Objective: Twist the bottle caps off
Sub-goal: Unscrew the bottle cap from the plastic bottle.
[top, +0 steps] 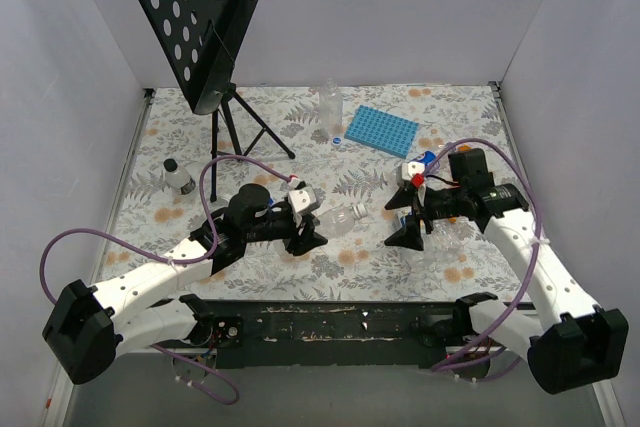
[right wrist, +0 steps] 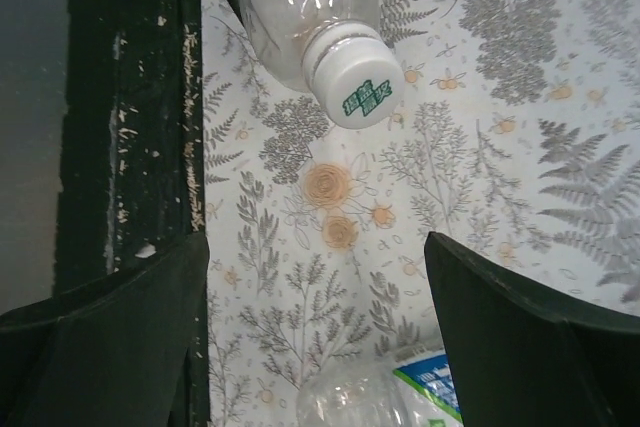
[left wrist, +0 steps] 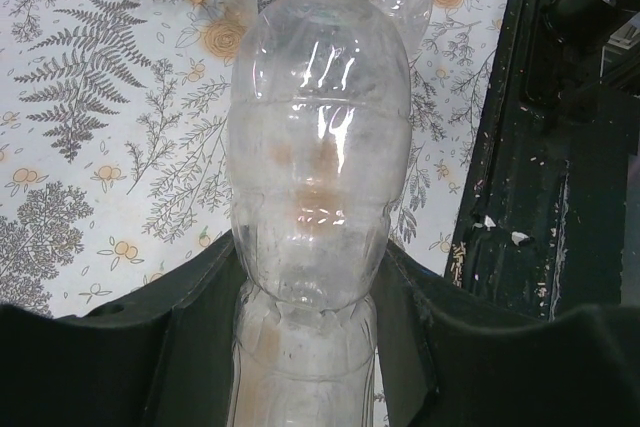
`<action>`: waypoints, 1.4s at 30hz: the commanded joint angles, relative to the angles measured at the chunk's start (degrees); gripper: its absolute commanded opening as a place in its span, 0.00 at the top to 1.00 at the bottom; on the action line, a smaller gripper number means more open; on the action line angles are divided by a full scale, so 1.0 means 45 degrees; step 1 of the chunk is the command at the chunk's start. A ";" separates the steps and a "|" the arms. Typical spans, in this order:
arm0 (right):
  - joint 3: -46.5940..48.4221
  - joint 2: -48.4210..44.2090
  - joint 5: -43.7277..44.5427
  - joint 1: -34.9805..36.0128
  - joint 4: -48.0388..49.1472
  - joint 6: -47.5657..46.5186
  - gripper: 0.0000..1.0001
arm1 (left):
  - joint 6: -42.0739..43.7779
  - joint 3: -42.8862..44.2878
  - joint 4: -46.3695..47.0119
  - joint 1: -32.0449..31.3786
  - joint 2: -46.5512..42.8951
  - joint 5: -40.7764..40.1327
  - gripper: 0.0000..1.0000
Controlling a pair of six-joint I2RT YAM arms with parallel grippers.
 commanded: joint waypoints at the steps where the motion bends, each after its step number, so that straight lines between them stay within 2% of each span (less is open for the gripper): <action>1: 0.0314 0.1453 -0.1204 -0.0066 -0.0147 0.1970 0.04 | 0.0127 0.0077 0.0085 0.0038 -0.0426 -0.0287 0.97; 4: 0.0843 0.2100 -0.1732 -0.0047 -0.0794 0.1967 0.06 | 0.0146 0.0097 0.0085 0.0038 -0.0387 -0.0365 0.97; 15: 0.0395 0.2179 -0.1753 -0.0008 0.1821 0.5209 0.08 | 0.0146 0.0136 0.0085 0.0038 -0.0270 -0.0599 0.97; 24: 0.0220 0.2121 -0.0583 0.0050 0.3890 0.9170 0.06 | 0.0165 0.0156 -0.0325 0.0038 -0.0114 -0.0716 0.97; 29: -0.0269 0.2003 -0.0678 0.0050 0.5103 1.1009 0.06 | 0.0165 0.0194 -0.0363 0.0038 -0.0035 -0.0775 0.97; 34: -0.0289 0.2121 -0.1186 0.0051 0.5202 1.1616 0.07 | 0.0185 0.0214 -0.0383 0.0038 0.0023 -0.0775 0.97; 42: -0.0153 0.2549 -0.0953 0.0246 0.5280 1.1968 0.07 | 0.0165 0.0214 -0.0364 0.0038 0.0081 -0.0756 0.97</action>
